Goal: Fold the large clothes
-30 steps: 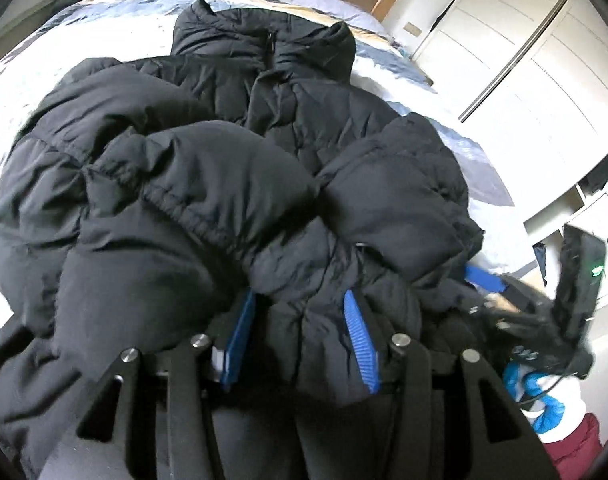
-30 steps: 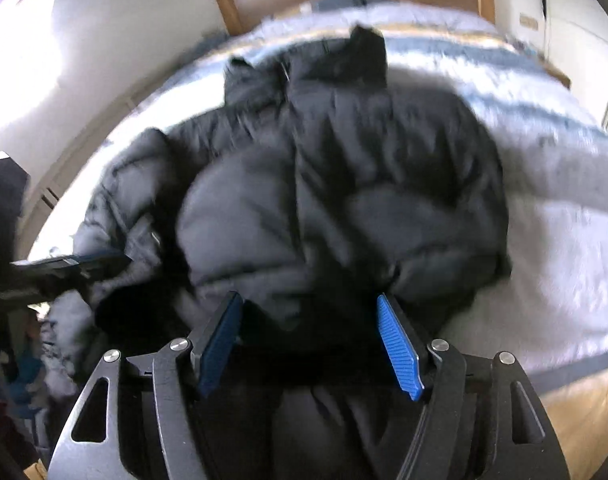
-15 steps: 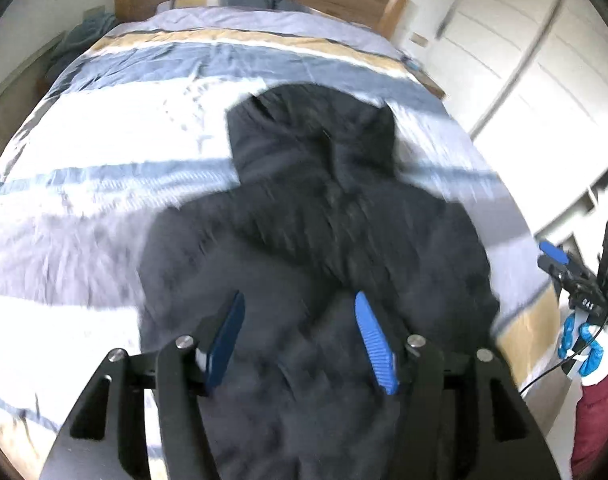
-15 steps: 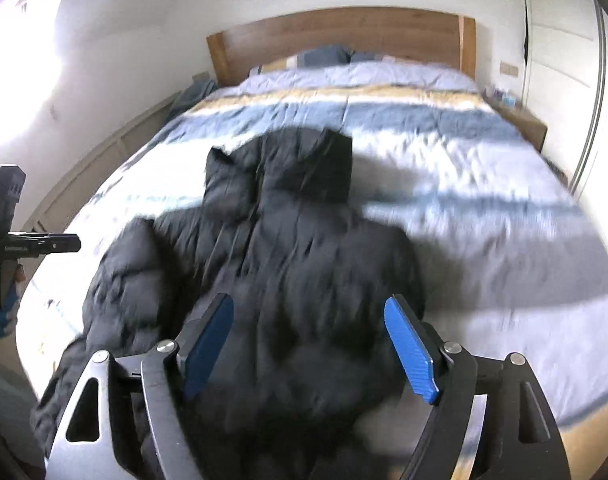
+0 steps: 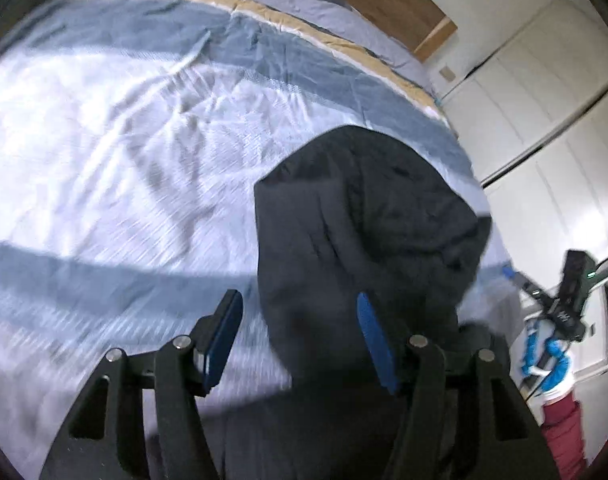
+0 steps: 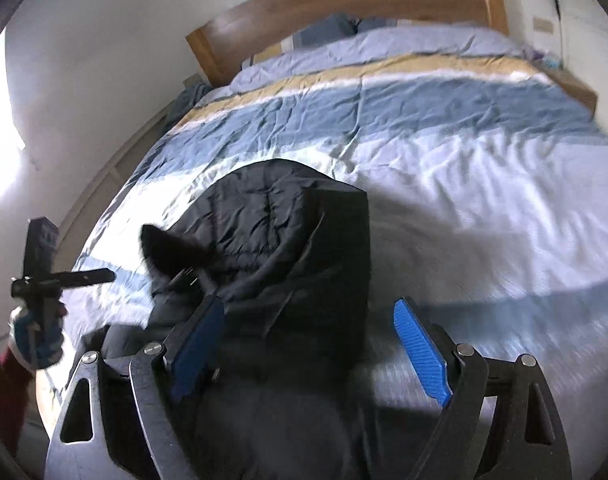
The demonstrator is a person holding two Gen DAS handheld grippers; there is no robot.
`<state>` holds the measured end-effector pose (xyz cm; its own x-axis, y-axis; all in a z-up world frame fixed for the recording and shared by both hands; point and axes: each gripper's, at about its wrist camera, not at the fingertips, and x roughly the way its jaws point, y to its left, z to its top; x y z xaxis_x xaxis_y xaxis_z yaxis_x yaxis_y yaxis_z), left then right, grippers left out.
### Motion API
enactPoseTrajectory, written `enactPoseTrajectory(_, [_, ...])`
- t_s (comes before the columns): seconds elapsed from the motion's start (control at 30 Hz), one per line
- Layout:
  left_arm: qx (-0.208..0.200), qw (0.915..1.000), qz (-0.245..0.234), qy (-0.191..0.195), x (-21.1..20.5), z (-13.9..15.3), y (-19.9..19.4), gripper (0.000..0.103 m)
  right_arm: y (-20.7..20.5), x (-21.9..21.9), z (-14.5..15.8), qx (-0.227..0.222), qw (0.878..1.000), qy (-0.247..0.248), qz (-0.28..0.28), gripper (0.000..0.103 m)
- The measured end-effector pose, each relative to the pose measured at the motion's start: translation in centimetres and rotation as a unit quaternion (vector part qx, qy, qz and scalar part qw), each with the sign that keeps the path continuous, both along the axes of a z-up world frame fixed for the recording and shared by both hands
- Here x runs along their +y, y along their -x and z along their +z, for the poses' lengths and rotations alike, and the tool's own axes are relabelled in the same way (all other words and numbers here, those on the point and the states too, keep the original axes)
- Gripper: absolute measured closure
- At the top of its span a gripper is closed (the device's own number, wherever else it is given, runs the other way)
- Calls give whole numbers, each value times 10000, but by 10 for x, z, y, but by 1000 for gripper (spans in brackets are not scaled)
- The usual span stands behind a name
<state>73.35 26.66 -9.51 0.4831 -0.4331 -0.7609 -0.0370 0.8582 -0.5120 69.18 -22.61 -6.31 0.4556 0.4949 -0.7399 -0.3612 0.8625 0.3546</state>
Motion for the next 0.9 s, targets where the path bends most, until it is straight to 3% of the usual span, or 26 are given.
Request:
enactPoseTrajectory(0.27, [65, 9979, 109, 636, -11, -61, -79, 45, -82, 17, -71, 334, 9981, -508, -12, 17])
enactPoseTrajectory(0.37, [224, 9978, 177, 601, -22, -75, -92, 45, -99, 26, -87, 446, 9969, -641, 39, 36])
enactPoseTrajectory(0.4, [265, 9983, 226, 467, -26, -75, -93, 46, -102, 30, -88, 421, 9972, -604, 90, 49])
enactPoseTrajectory(0.43, [259, 9988, 288, 299, -31, -72, -92, 54, -104, 36, -88, 386, 9979, -509, 134, 64])
enactPoseTrajectory(0.47, [252, 9992, 287, 86, -38, -67, -91, 72, -105, 42, -85, 337, 9984, -395, 204, 71])
enactPoseTrajectory(0.5, [241, 9993, 266, -97, -45, -61, -90, 80, -102, 48, -81, 270, 9987, -303, 306, 80])
enactPoseTrajectory(0.53, [226, 9989, 248, -338, -54, -53, -86, 86, -99, 52, -77, 207, 9988, -180, 396, 82])
enactPoseTrajectory(0.67, [175, 9977, 158, -628, -76, -24, -62, 91, -69, 61, -48, 52, 9978, 98, 656, 83])
enactPoseTrajectory(0.77, [-77, 9964, -15, -847, -87, 6, -22, 92, -33, 59, -24, -56, 9947, 264, 989, 83])
enactPoseTrajectory(0.9, [-138, 9972, -35, -729, -82, 27, 41, 94, 25, 50, 2, -189, 9894, 100, 1435, 83])
